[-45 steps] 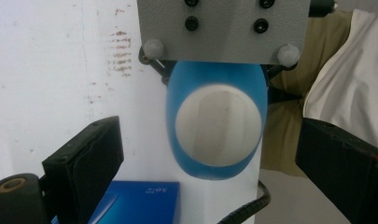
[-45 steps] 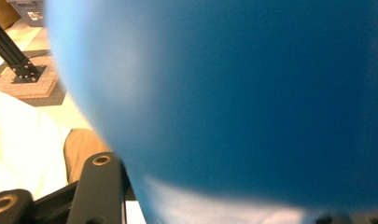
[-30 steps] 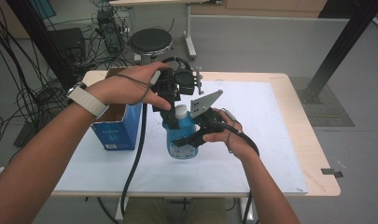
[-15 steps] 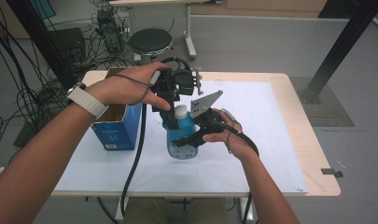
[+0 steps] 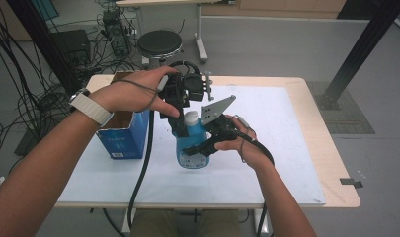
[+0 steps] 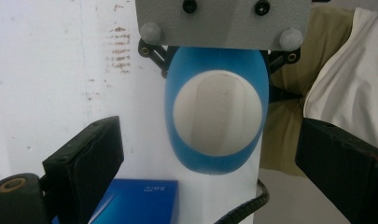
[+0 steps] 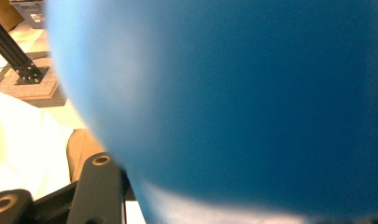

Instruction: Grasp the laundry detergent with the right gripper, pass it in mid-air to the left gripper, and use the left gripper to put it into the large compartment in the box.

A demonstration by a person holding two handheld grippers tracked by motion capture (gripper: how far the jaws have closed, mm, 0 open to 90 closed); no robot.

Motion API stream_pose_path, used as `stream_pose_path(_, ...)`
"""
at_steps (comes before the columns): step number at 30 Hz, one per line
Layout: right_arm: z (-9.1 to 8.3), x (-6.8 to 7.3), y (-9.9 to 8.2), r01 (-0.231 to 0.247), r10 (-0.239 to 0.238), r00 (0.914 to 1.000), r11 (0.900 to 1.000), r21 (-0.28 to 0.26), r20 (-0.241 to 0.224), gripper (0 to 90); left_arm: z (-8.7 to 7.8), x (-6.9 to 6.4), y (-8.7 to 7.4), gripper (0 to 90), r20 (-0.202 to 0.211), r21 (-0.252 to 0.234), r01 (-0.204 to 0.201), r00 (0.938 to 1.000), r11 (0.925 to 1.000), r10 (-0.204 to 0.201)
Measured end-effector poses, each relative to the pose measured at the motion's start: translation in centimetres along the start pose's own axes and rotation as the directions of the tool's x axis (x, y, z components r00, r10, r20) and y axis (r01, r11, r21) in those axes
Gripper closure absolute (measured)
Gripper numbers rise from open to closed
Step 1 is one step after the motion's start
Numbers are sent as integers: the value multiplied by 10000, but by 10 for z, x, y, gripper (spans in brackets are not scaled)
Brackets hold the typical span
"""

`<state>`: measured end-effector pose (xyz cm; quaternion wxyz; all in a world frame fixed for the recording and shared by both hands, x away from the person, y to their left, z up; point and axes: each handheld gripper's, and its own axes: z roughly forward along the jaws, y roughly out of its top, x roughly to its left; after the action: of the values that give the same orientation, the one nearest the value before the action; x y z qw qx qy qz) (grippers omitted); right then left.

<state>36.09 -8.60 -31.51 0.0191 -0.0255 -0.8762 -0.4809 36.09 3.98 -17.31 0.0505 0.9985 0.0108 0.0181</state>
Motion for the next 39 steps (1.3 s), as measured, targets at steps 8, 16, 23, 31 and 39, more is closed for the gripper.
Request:
stream_pose_path(8,0,0,0,15,-15,10000,10000,56,9,434,1,0,-2,82,-20,-34,47,10000,10000,-47)
stream_pose_path(16,1,0,0,-8,7,10000,9999,100,11,434,2,0,-3,82,-25,-81,31,10000,10000,-31)
stream_pose_path(23,0,-1,0,-17,17,10000,10000,66,14,434,3,0,-2,82,8,-76,51,10000,10000,-51)
stream_pose_path(31,-1,-1,0,-38,38,10000,10000,85,-32,434,2,0,-2,83,11,-76,48,10000,10000,-48)
stream_pose_path(39,0,-1,1,-33,34,10000,9999,124,-37,434,3,0,-3,83,27,-103,33,10000,9999,-32)
